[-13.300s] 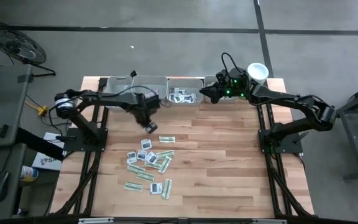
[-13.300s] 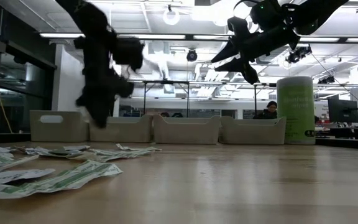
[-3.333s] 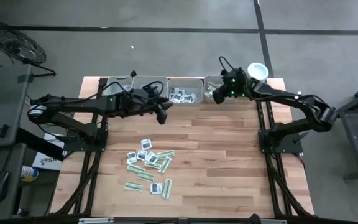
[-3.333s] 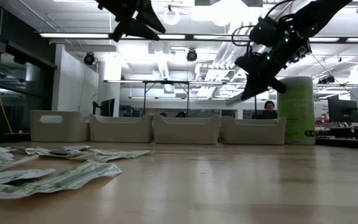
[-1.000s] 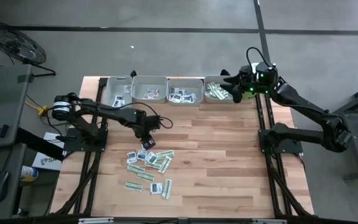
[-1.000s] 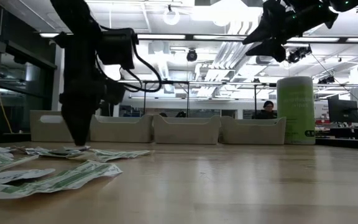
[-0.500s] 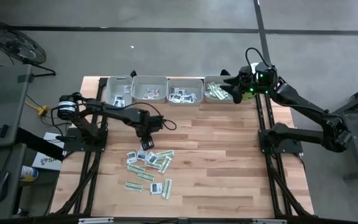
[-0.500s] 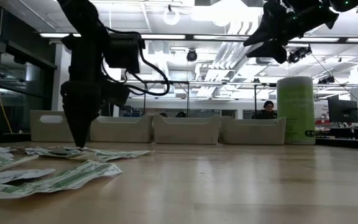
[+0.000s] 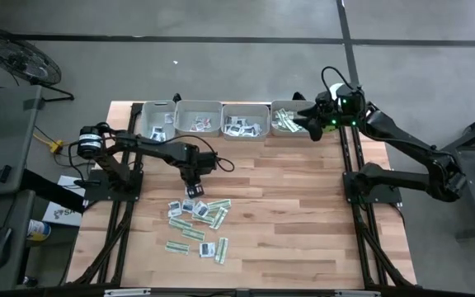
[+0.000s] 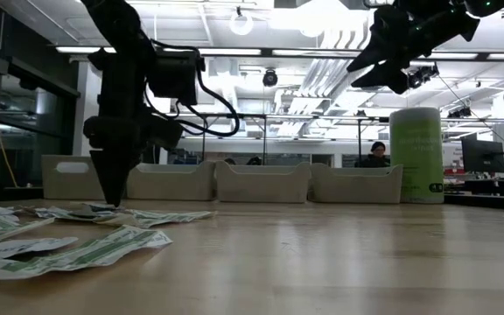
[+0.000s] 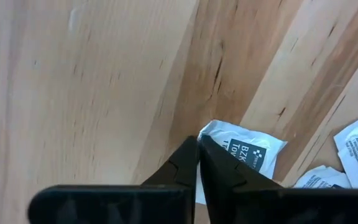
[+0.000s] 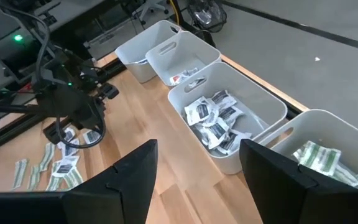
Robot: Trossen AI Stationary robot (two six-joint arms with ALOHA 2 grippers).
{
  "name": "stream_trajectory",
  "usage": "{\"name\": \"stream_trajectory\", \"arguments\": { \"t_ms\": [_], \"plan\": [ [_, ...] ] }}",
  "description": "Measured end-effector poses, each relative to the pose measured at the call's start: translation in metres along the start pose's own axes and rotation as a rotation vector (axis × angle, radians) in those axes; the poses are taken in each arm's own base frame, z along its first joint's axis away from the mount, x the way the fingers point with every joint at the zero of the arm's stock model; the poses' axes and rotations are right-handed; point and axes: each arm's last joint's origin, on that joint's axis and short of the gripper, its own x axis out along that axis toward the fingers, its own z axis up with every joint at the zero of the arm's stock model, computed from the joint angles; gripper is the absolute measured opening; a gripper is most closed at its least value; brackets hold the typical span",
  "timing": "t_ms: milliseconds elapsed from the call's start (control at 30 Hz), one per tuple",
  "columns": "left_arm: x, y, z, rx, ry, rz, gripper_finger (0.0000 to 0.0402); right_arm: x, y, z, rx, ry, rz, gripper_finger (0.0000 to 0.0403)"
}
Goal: Pick & Place First Aid Supplies
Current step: Put the gray towelette pack into the middle right gray bin
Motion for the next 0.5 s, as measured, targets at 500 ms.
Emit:
{"name": "stream_trajectory", "arguments": {
  "t_ms": [500],
  "plan": [
    [-0.051, -0.012, 0.012, -0.028, -0.126, -0.109, 0.0, 0.0, 0.001, 0.0, 0.006, 0.008, 0.028, 0.0222]
  ]
}}
